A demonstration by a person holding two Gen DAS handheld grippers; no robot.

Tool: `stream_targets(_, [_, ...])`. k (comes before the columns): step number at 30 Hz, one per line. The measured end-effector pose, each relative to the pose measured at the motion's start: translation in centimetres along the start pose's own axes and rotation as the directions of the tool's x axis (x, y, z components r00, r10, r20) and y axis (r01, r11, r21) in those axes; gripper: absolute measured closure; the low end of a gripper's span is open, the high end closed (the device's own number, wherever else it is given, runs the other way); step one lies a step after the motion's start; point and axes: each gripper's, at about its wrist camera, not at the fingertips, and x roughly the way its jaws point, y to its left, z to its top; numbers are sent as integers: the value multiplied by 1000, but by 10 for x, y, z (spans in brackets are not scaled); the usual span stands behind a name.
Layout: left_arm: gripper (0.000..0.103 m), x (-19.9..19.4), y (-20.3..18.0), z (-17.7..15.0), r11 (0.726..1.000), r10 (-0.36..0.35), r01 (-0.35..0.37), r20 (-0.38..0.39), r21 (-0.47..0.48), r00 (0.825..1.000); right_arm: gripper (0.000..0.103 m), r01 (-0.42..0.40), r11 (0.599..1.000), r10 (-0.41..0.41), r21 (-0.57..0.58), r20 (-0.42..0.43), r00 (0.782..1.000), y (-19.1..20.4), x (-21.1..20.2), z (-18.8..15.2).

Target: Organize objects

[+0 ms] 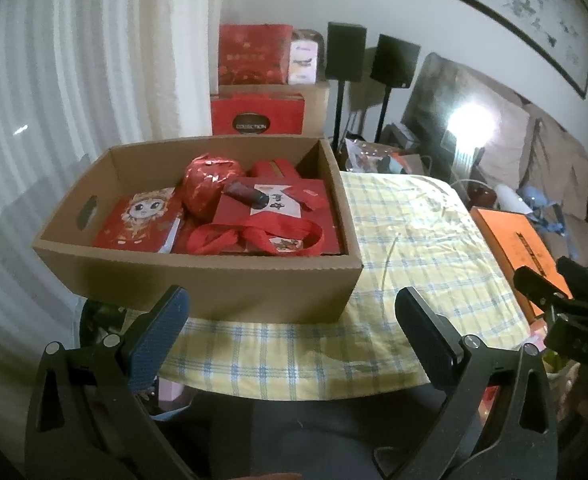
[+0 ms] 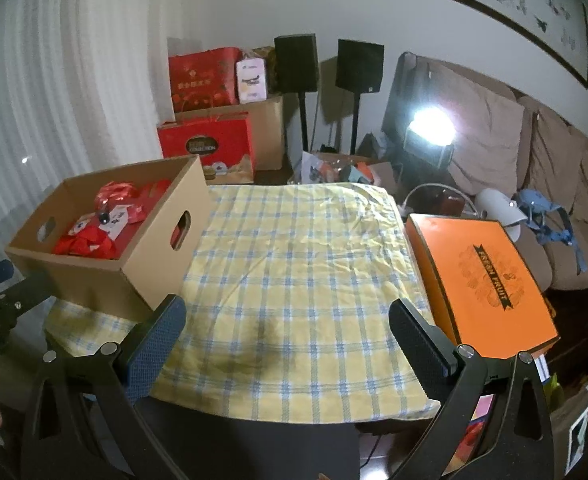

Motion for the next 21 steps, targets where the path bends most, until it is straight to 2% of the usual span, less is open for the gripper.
stream_targets(4, [0,1,-3,-1,1000,24,-24,6,12,1000,1,18,1000,-18,-10,18,1000,3,-3,1])
stream_targets(12, [0,5,-9,-3,1000,2,-2,-10,18,1000,1,48,999,-47,-24,50,998,5,-9,-1])
stream_targets(21, [0,8,-11,-3,1000,9,-8,-19,26,1000,1,64,998,-62,-17,71,996,3,-14,-2])
